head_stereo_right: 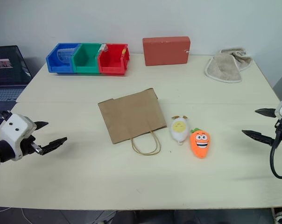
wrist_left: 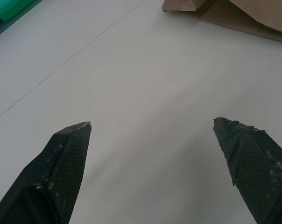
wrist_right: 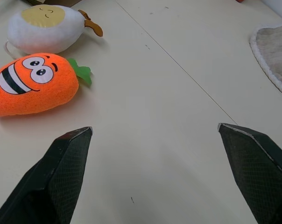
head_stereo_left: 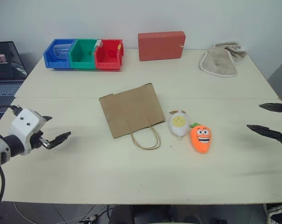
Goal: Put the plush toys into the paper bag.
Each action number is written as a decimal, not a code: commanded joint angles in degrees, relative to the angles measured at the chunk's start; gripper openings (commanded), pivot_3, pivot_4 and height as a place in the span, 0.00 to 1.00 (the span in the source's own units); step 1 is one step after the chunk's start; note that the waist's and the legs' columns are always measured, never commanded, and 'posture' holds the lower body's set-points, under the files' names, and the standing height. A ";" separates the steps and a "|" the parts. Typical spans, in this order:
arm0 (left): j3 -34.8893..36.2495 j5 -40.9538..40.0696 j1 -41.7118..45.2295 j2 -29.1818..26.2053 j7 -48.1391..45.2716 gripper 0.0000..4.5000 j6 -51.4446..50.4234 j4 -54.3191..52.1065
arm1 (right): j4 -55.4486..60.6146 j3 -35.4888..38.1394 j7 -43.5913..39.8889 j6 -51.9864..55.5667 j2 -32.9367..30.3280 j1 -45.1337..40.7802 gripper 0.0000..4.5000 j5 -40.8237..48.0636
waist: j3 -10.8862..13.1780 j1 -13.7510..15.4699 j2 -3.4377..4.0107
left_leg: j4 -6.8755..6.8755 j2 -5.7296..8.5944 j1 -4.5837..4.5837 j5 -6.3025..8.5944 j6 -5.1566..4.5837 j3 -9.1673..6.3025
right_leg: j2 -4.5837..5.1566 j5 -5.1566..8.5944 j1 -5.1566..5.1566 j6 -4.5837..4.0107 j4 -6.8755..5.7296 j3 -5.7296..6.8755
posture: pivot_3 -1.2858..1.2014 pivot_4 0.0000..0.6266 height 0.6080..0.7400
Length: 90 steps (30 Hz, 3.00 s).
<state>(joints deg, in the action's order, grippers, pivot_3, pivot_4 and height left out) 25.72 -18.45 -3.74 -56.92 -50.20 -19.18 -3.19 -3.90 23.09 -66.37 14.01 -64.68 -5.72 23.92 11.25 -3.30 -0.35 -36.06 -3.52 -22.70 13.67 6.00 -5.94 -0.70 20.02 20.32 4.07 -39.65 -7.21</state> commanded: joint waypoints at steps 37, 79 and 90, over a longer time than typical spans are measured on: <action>1.00 -0.38 0.13 1.90 -5.11 1.00 8.43 -1.23 | 5.84 2.10 1.13 1.53 1.54 0.78 1.00 0.47 | 0.00 0.02 0.00 | -0.01 0.00 0.00 0.00 0.00 0.02 | 0.00 0.00 -0.01 0.00 -0.02 -0.01 | 0.52 0.24 1.00; -41.32 10.30 25.27 22.44 -13.55 0.37 18.33 2.96 | 44.11 2.43 8.07 23.48 5.52 11.31 1.00 16.95 | -0.04 1.46 0.03 | -0.23 0.05 -0.05 -0.01 -0.01 -0.15 | -0.02 -0.01 -0.12 0.00 -0.08 0.10 | 0.52 0.24 1.00; -38.39 4.63 28.21 21.34 -17.57 0.01 8.57 0.52 | 46.98 -3.15 15.60 27.32 7.20 8.73 1.00 16.74 | -0.04 1.39 0.03 | -0.24 0.05 -0.05 -0.01 -0.01 -0.17 | -0.03 -0.01 -0.12 0.00 -0.10 0.11 | 0.52 0.24 1.00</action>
<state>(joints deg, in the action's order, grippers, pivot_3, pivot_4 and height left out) -15.09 -11.05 23.10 -35.14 -67.10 -8.28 -0.05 40.98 20.56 -52.78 40.74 -57.81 4.44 39.96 11.20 -1.91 -0.33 -36.32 -3.47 -22.76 13.66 6.00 -6.11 -0.74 20.01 20.20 4.07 -39.78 -7.09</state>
